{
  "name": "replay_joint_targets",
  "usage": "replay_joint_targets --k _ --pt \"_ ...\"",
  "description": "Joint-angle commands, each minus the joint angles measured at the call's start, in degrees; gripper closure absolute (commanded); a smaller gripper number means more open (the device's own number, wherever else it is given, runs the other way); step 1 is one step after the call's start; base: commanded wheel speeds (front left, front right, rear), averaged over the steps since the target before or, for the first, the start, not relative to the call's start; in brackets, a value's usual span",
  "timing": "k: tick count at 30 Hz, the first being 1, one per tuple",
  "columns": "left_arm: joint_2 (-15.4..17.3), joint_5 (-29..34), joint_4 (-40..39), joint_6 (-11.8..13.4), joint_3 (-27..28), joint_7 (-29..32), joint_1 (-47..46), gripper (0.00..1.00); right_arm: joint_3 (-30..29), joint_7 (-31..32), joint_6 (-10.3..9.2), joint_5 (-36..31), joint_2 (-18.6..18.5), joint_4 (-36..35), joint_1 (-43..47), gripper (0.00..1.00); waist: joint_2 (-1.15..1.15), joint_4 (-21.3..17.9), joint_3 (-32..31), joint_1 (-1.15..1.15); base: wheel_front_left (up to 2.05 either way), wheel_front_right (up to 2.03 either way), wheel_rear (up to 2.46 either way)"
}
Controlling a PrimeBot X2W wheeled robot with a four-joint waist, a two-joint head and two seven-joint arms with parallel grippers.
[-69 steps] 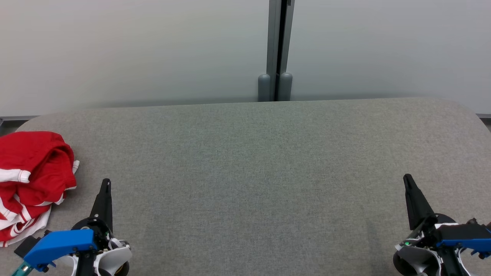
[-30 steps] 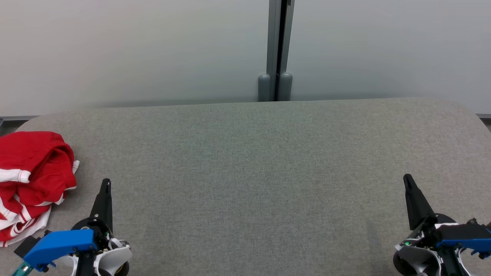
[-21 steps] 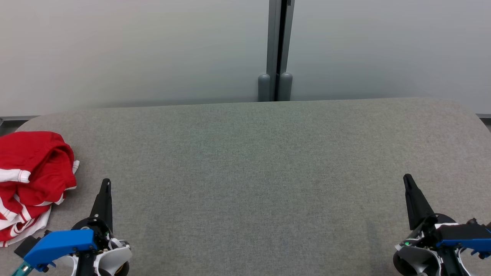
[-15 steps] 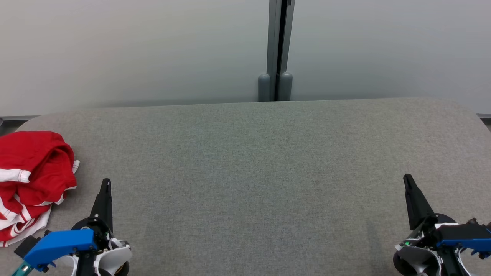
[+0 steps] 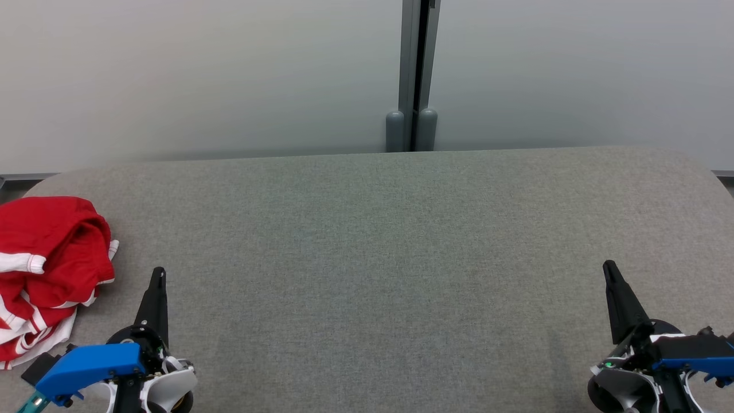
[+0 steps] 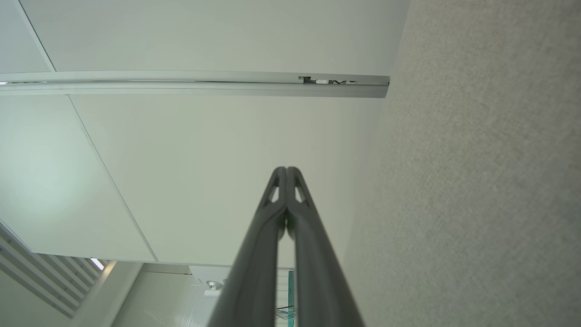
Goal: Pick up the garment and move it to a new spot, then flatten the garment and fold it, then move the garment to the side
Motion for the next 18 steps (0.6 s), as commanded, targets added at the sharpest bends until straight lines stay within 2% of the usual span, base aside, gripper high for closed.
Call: replay_joint_targets --k 1,18 --pt "-0.04 -0.15 -0.29 -0.23 0.04 0.18 -0.49 1.00 -0.11 0.28 0.02 0.17 -0.35 -0.19 0.73 1.00 0.00 0.00 0.00 0.00 0.00 0.00 0.00" --pt "-0.04 -0.15 -0.29 -0.23 0.04 0.18 -0.49 1.00 -0.11 0.28 0.02 0.17 -0.35 -0.19 0.73 1.00 0.00 0.00 0.00 0.00 0.00 0.00 0.00"
